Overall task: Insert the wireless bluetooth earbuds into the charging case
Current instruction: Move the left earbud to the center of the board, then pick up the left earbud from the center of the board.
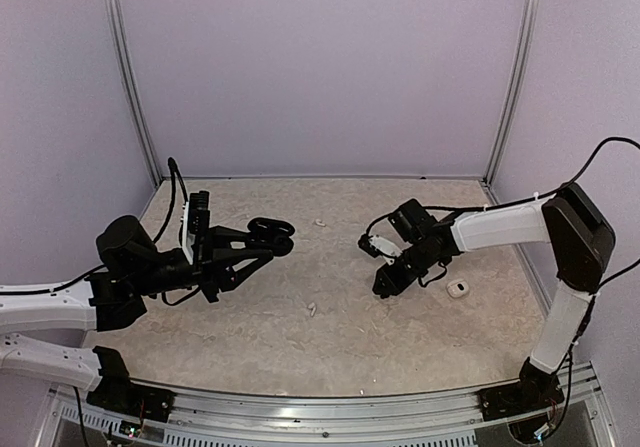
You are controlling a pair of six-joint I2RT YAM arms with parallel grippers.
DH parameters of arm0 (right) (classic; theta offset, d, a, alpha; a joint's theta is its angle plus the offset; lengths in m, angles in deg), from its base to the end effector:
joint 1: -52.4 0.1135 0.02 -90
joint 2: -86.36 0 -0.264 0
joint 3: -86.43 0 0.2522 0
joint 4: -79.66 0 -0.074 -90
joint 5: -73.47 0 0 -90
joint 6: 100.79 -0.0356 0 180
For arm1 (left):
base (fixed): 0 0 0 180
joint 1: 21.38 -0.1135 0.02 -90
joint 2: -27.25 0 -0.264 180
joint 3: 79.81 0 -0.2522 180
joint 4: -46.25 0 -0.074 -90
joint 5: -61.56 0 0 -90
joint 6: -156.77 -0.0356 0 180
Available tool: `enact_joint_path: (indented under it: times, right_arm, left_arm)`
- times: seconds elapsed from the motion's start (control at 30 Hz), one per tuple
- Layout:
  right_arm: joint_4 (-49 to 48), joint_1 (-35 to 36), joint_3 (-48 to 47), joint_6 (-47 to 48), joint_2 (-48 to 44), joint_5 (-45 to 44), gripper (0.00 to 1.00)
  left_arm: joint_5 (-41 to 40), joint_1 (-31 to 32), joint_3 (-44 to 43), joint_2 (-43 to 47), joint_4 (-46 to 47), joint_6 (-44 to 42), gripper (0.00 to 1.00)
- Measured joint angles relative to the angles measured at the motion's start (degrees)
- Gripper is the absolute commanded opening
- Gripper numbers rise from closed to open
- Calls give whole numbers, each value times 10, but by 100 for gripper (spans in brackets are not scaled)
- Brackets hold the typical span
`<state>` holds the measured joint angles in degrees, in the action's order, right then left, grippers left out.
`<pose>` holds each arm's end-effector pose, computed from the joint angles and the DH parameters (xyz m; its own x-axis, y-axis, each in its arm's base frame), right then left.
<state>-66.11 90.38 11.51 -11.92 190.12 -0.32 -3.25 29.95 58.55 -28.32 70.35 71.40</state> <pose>0.2719 0.2249 0.1518 -0.7162 -0.5352 -0.4479 -0.6766 0.6898 0.2578 0.1257 -0.1813 0.2893 0.0318 -0.1566 -0.9871 0.9740 0.2264 -0.0045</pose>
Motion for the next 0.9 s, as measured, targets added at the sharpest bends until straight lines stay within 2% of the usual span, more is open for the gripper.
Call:
enact_joint_path:
  times: [0.13,0.27,0.4,0.67,0.9]
  right_arm:
    - [19,-2,34,-16,-26,-20,17]
    - [19,-6,71,-34,-66,-23,27]
    - [48,-10,94,-53,-101,-27,30]
    - [94,-11,80,-84,-164,-37,35]
    - [110,10,51,-104,-162,-60,35]
  left_arm:
    - [0,0,0,0,-1,0,0]
    - [0,-2,0,0,-2,0,0]
    - [0,-3,0,0,-2,0,0]
    - [0,-3,0,0,-2,0,0]
    - [0,-3,2,-3,1,0,0]
